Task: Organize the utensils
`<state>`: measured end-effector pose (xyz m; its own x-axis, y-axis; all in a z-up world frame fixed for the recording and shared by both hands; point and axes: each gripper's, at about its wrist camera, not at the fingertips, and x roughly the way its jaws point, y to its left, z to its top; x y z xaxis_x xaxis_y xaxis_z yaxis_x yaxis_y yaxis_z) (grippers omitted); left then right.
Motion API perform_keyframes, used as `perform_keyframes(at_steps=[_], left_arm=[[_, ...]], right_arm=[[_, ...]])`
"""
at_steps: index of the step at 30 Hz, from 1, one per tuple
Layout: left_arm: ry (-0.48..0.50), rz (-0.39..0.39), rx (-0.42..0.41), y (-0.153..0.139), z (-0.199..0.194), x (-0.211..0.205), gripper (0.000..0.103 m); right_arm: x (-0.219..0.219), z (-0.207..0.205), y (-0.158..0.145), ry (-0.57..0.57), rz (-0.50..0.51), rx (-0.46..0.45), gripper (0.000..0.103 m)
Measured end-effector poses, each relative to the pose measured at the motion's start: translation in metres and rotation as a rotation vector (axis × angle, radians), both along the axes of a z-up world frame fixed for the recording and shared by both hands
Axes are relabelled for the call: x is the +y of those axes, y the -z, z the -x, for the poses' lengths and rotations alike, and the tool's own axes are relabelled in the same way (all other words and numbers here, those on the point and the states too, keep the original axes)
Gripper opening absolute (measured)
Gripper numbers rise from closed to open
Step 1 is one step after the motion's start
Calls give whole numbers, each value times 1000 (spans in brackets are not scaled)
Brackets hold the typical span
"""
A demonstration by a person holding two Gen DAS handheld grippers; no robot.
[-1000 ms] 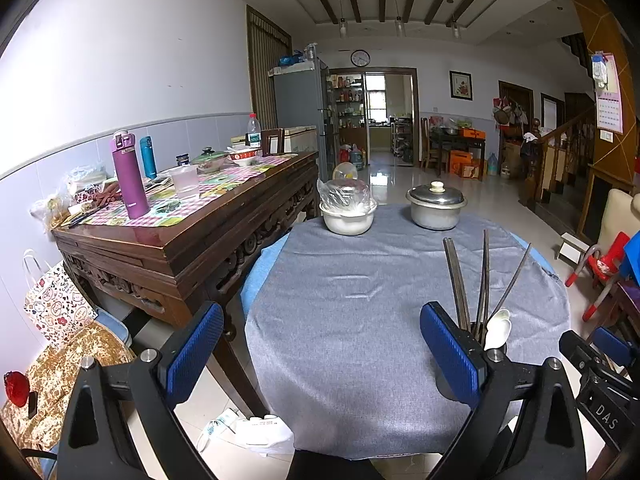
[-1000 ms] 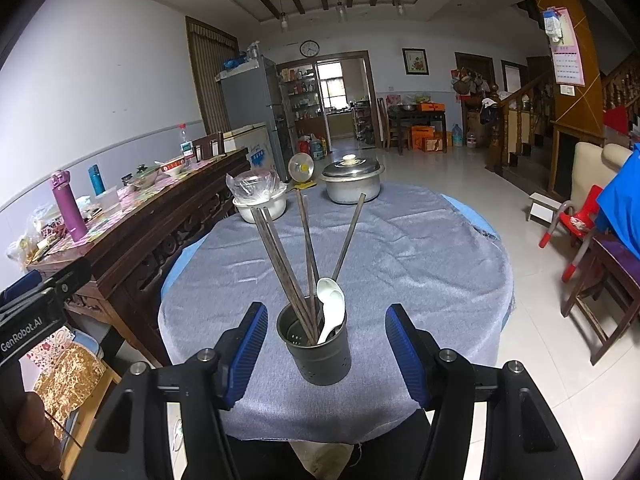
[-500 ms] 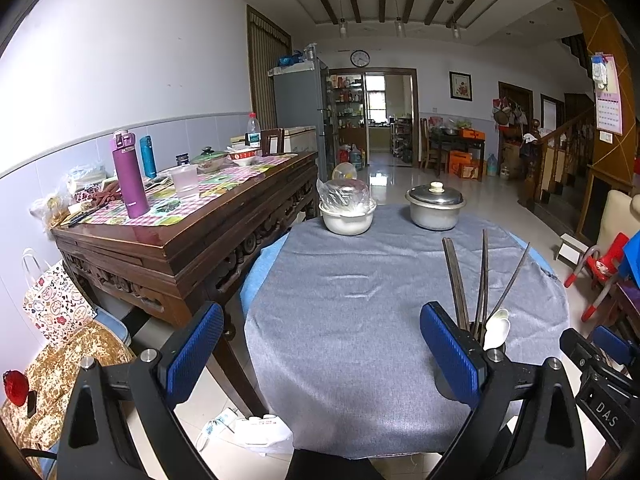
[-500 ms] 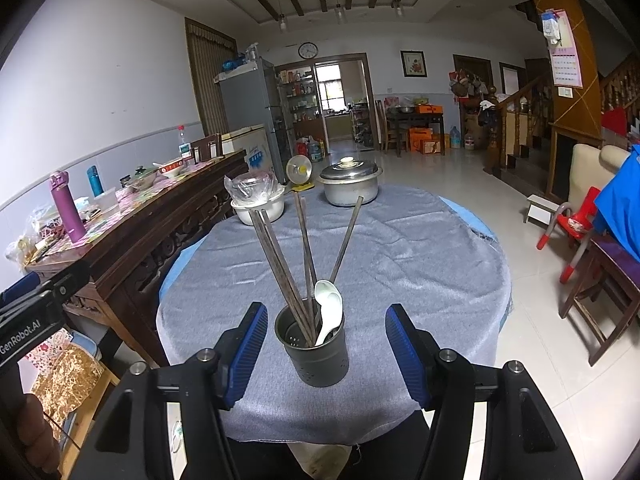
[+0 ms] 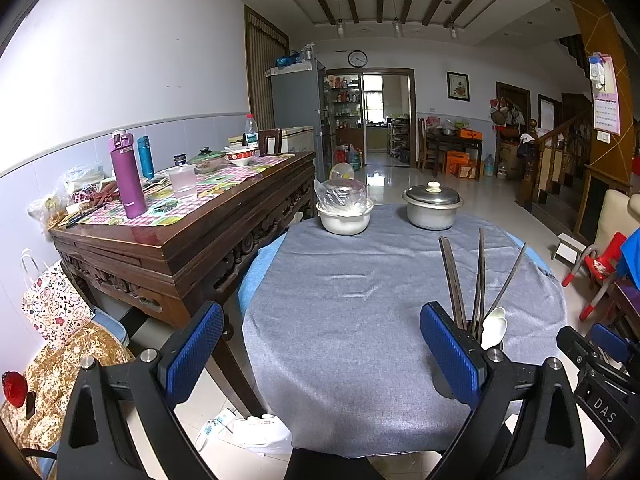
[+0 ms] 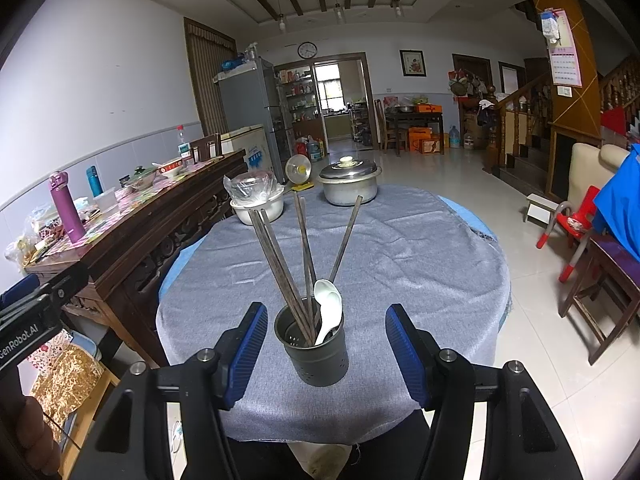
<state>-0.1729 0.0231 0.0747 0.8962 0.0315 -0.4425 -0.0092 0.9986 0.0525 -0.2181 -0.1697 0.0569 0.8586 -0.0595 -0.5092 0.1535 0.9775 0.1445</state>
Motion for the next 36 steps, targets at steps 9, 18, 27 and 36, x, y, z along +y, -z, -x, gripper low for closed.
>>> perform_keyframes(at_steps=[9, 18, 27, 36], left_arm=[[1, 0, -4, 0, 2, -1, 99], [3, 0, -5, -1, 2, -1, 99], [7, 1, -7, -3, 3, -2, 99], [10, -1, -15, -6, 5, -3, 99]], right_arm=[[0, 0, -1, -1, 0, -1, 65], [2, 0, -2, 1, 0, -2, 65], [2, 1, -3, 0, -3, -1, 65], [2, 1, -5, 0, 0, -4, 65]])
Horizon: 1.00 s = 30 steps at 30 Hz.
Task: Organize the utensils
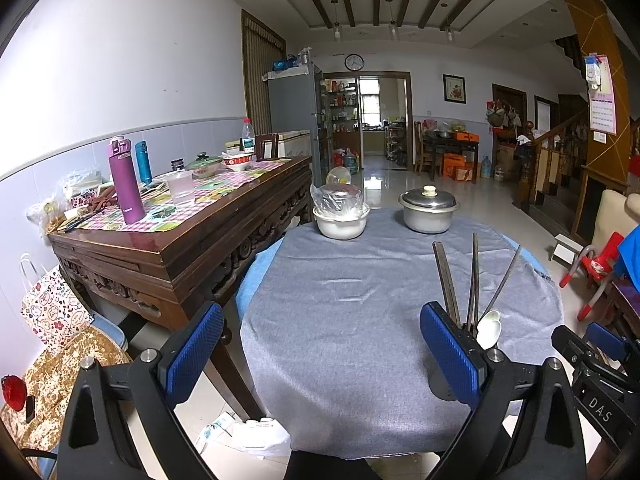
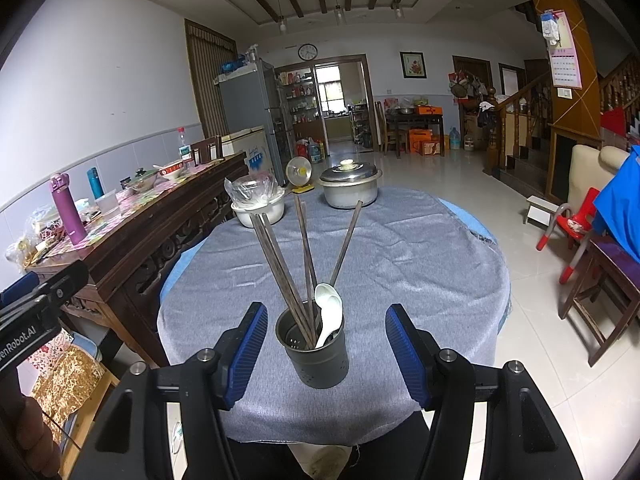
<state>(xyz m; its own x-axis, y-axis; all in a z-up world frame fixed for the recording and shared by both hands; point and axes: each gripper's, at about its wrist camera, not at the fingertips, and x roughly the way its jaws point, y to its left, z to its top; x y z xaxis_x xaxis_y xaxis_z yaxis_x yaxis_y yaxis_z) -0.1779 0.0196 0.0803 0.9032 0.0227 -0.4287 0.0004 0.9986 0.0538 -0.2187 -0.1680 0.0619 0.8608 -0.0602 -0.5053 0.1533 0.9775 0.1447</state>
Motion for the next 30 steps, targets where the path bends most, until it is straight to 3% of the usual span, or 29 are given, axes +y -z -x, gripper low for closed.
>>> perform_keyframes(at_steps=[30], left_arm=[[-2, 3, 0, 1, 1, 1, 99]], right_arm=[[0, 1, -3, 6, 1, -5, 65]])
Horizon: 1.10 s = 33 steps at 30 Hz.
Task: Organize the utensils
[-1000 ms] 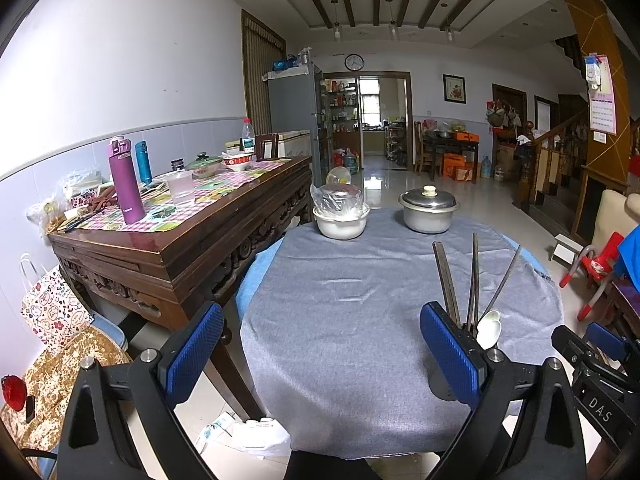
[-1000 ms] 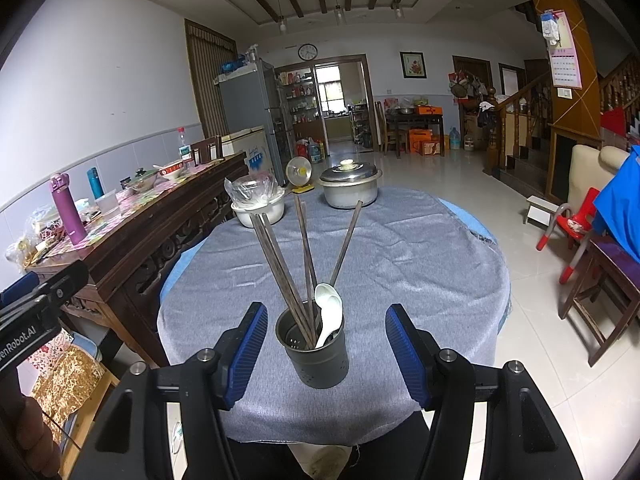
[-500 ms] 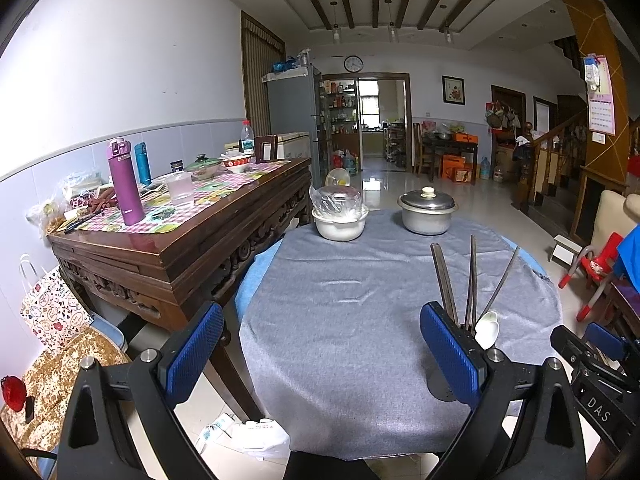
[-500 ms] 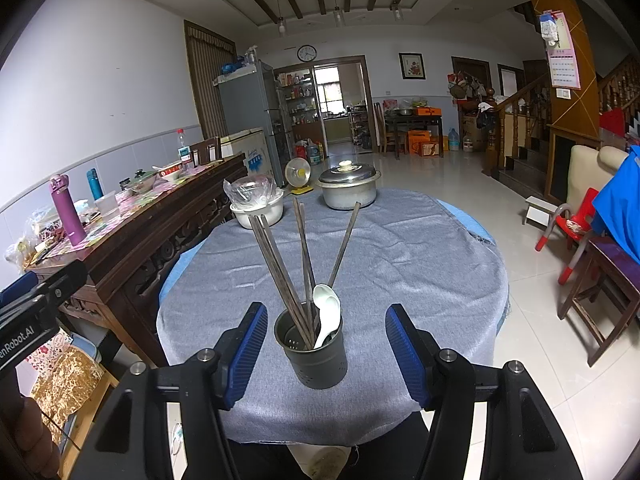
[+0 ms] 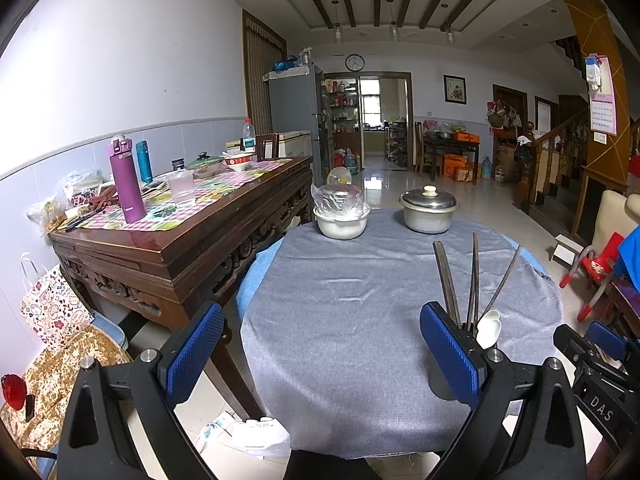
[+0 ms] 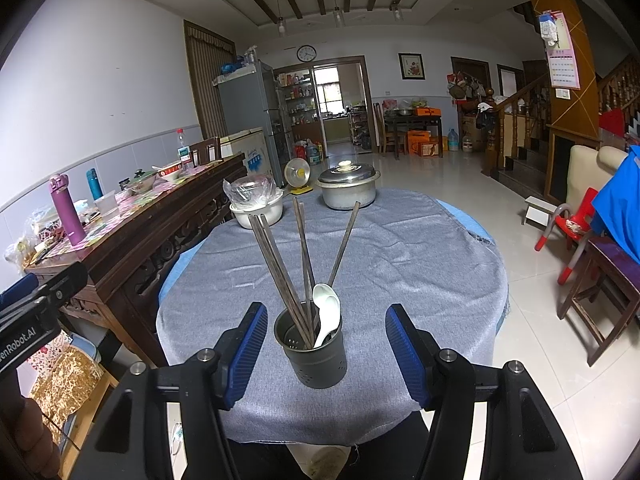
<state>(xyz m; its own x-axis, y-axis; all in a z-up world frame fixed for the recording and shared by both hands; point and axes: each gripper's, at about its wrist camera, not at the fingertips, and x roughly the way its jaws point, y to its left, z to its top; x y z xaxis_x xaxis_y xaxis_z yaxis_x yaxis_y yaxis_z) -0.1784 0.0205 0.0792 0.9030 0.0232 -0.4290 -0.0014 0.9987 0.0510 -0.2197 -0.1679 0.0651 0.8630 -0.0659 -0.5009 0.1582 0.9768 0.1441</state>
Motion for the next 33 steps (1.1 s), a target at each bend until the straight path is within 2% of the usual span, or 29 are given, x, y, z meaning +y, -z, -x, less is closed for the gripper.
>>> perform_keyframes(at_steps=[33], left_arm=[[-5, 0, 9, 4, -6, -2, 99]], right_arm=[[0, 2, -1, -4, 5, -4, 65]])
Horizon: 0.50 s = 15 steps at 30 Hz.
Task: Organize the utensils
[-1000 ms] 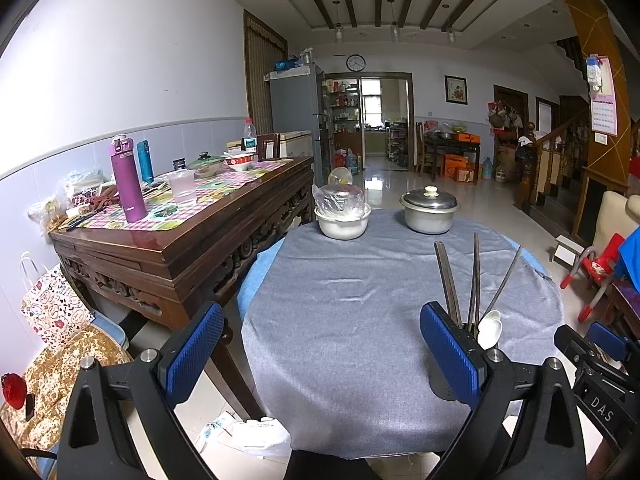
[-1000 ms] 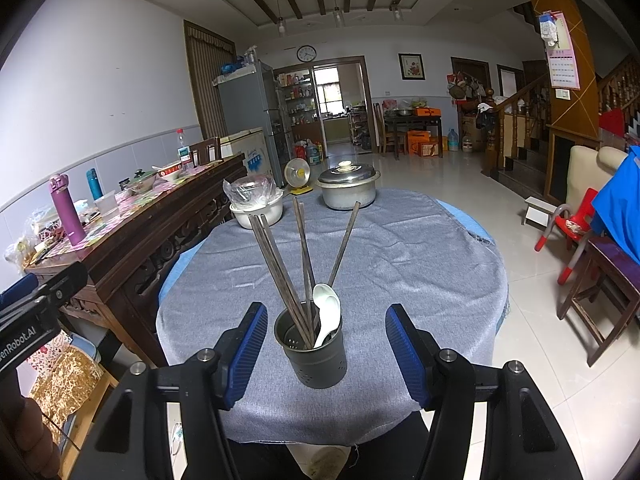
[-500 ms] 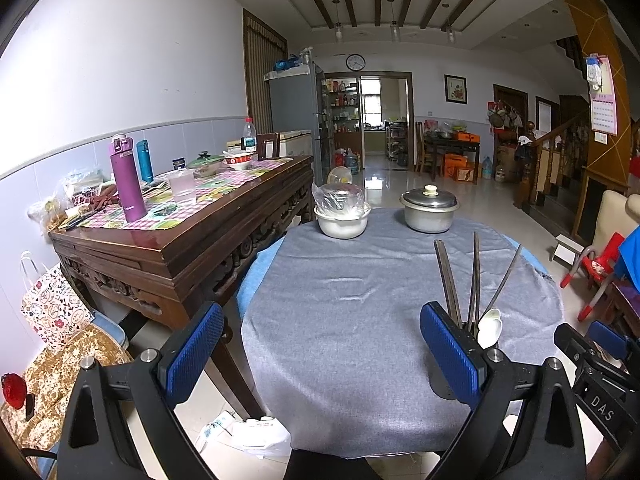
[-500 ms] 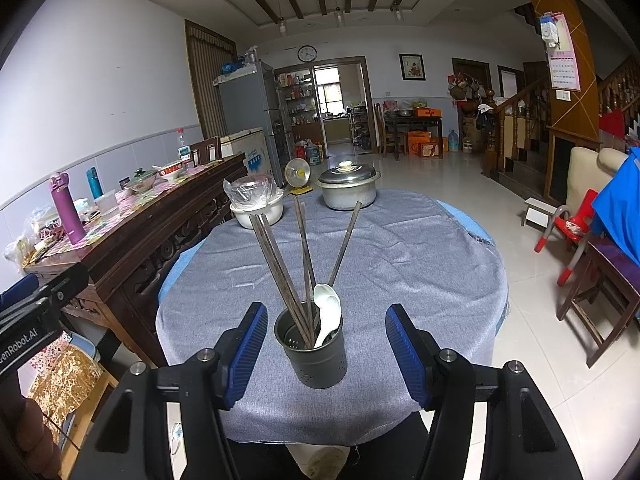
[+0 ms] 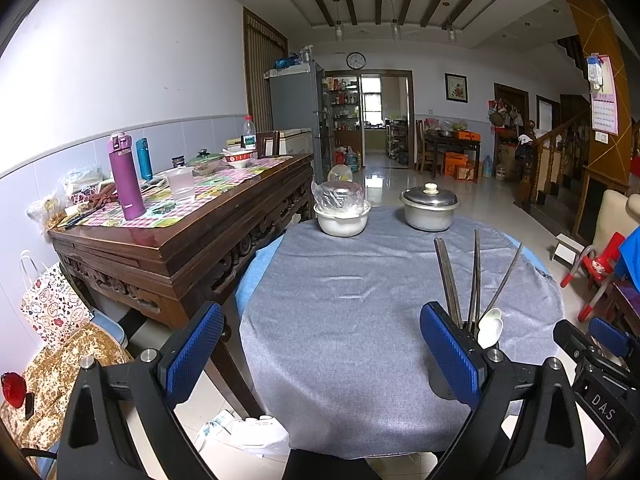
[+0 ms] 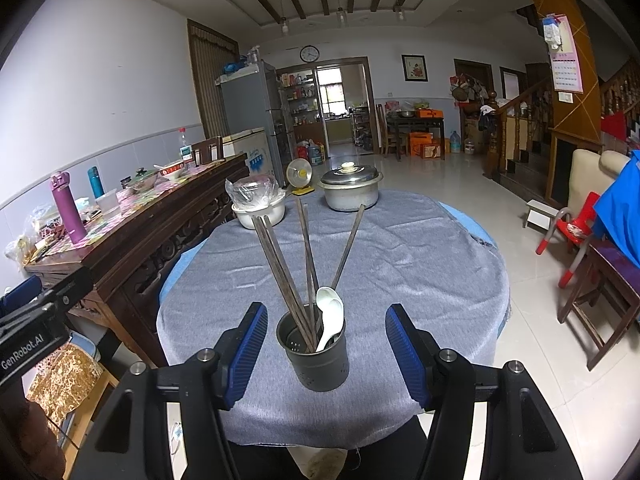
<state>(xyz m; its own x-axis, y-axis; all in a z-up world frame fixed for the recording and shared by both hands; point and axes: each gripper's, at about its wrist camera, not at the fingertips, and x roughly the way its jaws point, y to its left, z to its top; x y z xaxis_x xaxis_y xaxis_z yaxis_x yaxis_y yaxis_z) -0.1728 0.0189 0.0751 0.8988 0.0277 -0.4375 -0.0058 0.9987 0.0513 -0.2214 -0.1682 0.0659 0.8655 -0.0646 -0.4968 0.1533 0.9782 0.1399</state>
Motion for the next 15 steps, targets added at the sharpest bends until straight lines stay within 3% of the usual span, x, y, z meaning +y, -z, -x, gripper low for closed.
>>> perform_keyframes(at_steps=[15], left_arm=[[29, 1, 34, 9, -13, -12, 99]], right_arm=[[-11, -15, 8, 10, 7, 25, 65]])
